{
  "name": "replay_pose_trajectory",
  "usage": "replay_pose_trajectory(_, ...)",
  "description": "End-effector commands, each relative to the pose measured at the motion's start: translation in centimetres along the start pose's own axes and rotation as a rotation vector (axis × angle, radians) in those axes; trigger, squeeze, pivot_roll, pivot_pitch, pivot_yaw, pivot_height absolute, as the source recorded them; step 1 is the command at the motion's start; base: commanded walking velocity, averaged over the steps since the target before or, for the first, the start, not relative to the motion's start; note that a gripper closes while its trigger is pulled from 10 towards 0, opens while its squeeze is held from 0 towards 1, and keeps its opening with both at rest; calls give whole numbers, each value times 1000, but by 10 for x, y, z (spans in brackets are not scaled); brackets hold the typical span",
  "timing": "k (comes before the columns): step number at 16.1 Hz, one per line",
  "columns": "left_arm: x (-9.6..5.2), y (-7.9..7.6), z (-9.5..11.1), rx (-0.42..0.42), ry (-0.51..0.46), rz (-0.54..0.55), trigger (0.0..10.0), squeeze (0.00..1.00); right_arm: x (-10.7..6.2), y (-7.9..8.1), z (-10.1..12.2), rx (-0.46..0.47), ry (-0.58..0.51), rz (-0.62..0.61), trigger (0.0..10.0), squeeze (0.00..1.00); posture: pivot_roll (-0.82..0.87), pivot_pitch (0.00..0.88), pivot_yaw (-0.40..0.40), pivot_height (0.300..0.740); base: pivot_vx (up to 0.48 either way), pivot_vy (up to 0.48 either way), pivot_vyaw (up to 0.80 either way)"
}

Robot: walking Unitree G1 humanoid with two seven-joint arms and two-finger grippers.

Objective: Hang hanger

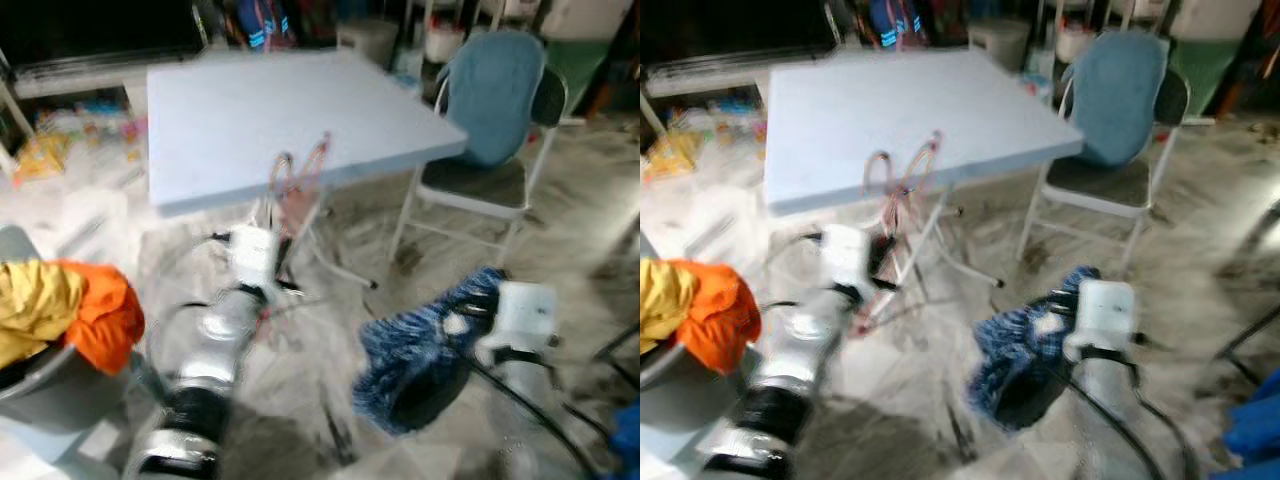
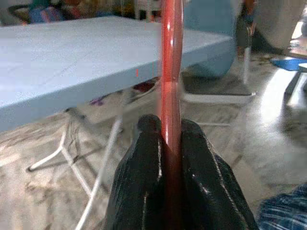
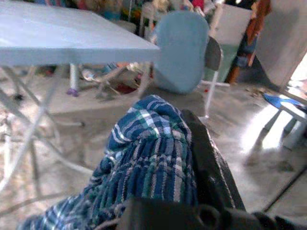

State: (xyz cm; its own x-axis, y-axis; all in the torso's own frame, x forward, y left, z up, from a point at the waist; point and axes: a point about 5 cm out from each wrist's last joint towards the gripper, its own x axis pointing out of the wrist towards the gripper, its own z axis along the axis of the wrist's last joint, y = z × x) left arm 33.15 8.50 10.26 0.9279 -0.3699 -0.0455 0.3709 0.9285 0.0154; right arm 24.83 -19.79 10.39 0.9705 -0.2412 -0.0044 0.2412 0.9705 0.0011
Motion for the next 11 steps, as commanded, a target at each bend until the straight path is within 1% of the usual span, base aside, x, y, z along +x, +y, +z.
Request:
replay_pose_trajectory(1, -3, 18, 4, 15, -17, 61, 10000, 0, 0, 11, 5, 6, -27, 34, 10000, 0, 64, 0, -18, 740, 439, 0, 456)
replay_pose_trajectory(5, -6, 12, -1, -1, -7, 60, 10000, 0, -2, 9, -1, 8, -12, 37, 10000, 0, 68, 0, -34, 740, 442, 0, 438)
replay_pose_trajectory(6, -7, 11, -3, -10, -2, 66, 10000, 0, -3, 7, -4, 10, -4, 33, 10000, 0, 77, 0, -47, 740, 416, 0, 0)
replay_pose_trajectory(10, -3, 16, -3, -14, 7, 73, 10000, 0, 5, 4, -4, 6, -11, 19, 10000, 0, 88, 0, -47, 740, 382, 290, 0)
replay_pose_trajectory(11, -3, 16, -2, -13, 6, 73, 10000, 0, 6, 4, -4, 7, -16, 16, 10000, 0, 89, 0, -46, 740, 379, 296, 406)
